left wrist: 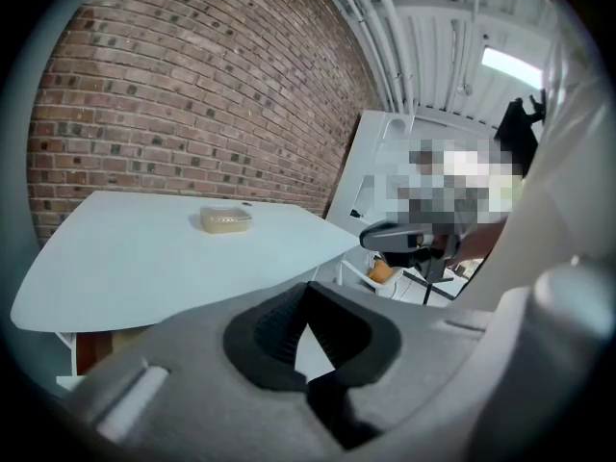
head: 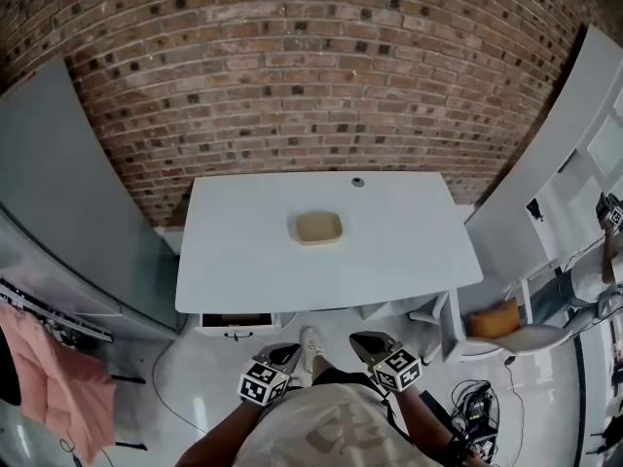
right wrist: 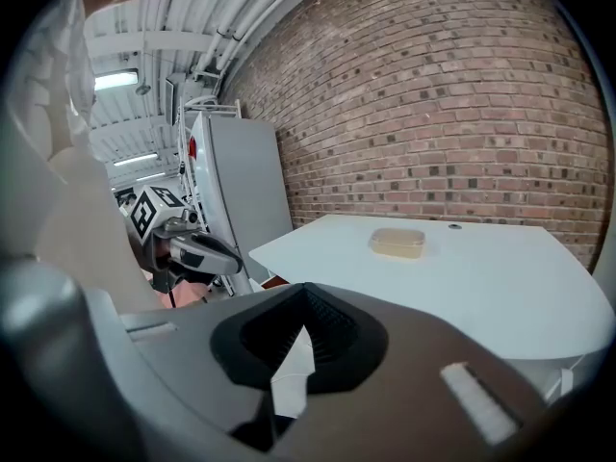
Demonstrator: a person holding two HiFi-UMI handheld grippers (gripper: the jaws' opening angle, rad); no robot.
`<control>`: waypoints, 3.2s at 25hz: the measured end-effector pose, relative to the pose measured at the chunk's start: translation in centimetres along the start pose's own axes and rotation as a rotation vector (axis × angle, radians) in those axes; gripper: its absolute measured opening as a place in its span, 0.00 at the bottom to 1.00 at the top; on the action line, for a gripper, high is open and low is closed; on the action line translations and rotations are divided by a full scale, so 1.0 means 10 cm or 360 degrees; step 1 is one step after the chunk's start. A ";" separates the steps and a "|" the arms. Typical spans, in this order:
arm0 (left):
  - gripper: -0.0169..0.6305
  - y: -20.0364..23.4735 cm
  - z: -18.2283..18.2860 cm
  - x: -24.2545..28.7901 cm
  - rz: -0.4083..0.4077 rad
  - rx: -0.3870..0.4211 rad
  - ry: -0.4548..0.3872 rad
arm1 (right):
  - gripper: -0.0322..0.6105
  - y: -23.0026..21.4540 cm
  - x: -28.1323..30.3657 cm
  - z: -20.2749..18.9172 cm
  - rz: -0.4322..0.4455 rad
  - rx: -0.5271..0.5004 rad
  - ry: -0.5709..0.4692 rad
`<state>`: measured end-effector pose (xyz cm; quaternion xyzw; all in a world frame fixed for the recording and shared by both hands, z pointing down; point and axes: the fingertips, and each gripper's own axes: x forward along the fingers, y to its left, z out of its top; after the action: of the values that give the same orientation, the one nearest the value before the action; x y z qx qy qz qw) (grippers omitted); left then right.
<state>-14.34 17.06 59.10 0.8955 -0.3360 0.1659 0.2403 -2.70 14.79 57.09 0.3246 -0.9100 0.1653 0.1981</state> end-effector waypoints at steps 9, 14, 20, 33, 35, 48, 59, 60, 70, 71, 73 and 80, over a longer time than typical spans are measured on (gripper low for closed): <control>0.03 -0.01 -0.13 -0.11 0.0028 -0.0035 0.0016 | 0.06 0.08 0.03 -0.01 0.0000 0.0009 -0.0002; 0.03 -0.02 -0.14 -0.13 0.0042 -0.0041 -0.0003 | 0.06 0.04 0.00 -0.03 -0.0003 0.0092 -0.0023; 0.03 0.03 -0.09 -0.14 0.0062 -0.0061 -0.0035 | 0.06 -0.11 -0.03 0.10 -0.0047 0.0134 -0.0064; 0.03 0.10 -0.01 0.34 0.0014 -0.0080 0.0112 | 0.06 -0.77 -0.04 0.06 -0.0151 0.0243 -0.0066; 0.03 0.08 0.07 0.50 -0.0009 -0.0075 0.0135 | 0.06 -0.95 -0.06 0.08 -0.0178 0.0267 -0.0083; 0.03 0.29 0.87 1.56 0.0001 -0.0034 0.0165 | 0.06 -2.12 0.19 0.43 -0.0127 0.0168 -0.0099; 0.03 0.59 1.32 1.92 0.0233 -0.0098 0.0187 | 0.06 -2.75 0.34 0.60 0.0079 0.0181 -0.0142; 0.03 0.61 1.33 1.89 0.0247 -0.0104 0.0202 | 0.06 -2.72 0.37 0.61 0.0103 0.0187 -0.0142; 0.03 1.07 1.53 2.10 0.0272 0.0027 0.0334 | 0.06 -2.80 0.66 0.73 0.0172 0.0225 -0.0176; 0.03 1.13 1.54 2.14 0.0265 0.0052 0.0362 | 0.06 -2.81 0.68 0.74 0.0167 0.0233 -0.0175; 0.03 1.24 1.57 2.22 0.0245 0.0122 0.0417 | 0.06 -2.85 0.72 0.76 0.0149 0.0252 -0.0174; 0.05 1.68 1.68 2.53 0.0182 0.0434 0.0629 | 0.06 -3.01 0.88 0.85 0.0096 0.0290 -0.0164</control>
<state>-5.34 -16.30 62.12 0.8493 -0.3071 0.3949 0.1683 8.61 -15.62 59.03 0.3217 -0.9095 0.2365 0.1157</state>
